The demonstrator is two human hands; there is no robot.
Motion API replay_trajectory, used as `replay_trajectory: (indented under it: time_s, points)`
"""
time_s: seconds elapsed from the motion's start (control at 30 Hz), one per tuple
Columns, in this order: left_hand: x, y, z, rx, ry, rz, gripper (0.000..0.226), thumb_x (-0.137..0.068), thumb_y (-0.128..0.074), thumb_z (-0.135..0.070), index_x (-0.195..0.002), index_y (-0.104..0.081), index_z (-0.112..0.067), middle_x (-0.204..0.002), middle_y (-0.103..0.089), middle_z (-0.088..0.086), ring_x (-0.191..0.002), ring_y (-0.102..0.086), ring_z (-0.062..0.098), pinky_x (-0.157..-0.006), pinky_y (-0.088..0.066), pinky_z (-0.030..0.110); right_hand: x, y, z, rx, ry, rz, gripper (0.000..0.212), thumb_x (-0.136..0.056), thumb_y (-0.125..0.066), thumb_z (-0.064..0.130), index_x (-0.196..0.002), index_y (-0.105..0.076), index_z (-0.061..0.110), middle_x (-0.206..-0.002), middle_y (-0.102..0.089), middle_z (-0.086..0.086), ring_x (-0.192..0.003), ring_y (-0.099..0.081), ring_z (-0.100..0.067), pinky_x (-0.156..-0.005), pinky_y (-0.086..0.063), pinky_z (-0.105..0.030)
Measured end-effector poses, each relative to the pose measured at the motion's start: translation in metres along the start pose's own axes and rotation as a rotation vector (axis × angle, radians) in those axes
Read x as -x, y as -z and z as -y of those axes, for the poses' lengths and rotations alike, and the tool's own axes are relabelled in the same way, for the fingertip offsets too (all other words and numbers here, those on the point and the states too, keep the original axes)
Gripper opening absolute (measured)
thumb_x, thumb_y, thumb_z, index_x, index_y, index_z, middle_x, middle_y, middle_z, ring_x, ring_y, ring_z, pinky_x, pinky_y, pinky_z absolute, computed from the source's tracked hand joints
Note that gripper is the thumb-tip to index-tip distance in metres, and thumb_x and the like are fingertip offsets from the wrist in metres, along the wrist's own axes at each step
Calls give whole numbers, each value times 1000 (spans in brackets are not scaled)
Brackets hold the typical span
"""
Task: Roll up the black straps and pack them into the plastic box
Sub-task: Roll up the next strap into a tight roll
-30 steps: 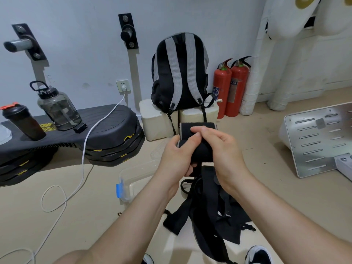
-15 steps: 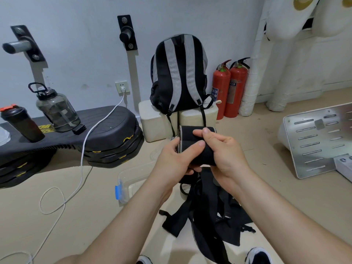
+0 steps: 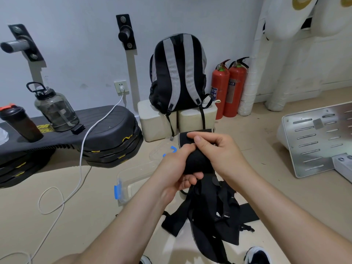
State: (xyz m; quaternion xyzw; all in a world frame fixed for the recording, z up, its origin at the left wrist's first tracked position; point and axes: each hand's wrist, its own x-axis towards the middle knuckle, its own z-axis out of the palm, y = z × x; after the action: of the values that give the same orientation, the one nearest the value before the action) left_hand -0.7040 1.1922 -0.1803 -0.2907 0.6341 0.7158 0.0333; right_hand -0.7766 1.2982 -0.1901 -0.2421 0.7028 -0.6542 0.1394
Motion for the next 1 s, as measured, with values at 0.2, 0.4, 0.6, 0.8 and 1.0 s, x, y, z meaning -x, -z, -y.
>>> replay_trajectory:
  time_s: [0.2,0.4,0.6,0.8,1.0]
  points:
    - [-3,6,1,14,-314,40,24,-88,-72,-34,-103,-67,-16,-86,-72,0,-76,-69,9,-58,-53,25,-4,1,6,-454,-227,-50,24,-102,-51,13,-112,-73,15,-104,-76,-13,-100,-72,-30,-86,-60,-41]
    - [-8,1,0,65,-257,-164,23,-88,-69,-35,-92,-66,-13,-71,-70,1,-55,-64,14,-49,-47,22,3,-8,4,-358,-191,15,20,-98,-59,22,-113,-72,20,-108,-74,-9,-97,-71,-27,-78,-59,-41]
    - [-6,6,-2,-122,-124,-107,56,-98,-44,-54,-101,-67,-2,-60,-65,11,-45,-55,18,-47,-44,25,2,2,8,26,67,104,31,-96,-65,20,-121,-64,38,-108,-68,7,-101,-68,-18,-84,-59,-36]
    - [3,24,-20,-104,-595,-202,42,-96,-62,-28,-58,-62,-10,-49,-53,-3,-48,-45,8,-52,-37,17,-8,29,22,-590,-230,174,54,-88,-60,14,-137,-53,35,-99,-66,-7,-62,-63,-22,-35,-46,-25]
    - [7,39,-31,-212,-739,-147,26,-80,-80,-32,-76,-59,-16,-69,-52,-2,-68,-48,12,-66,-43,23,-9,38,19,-867,-292,318,70,-34,-94,18,-101,-73,19,-72,-67,-7,-49,-63,-19,-25,-35,-16]
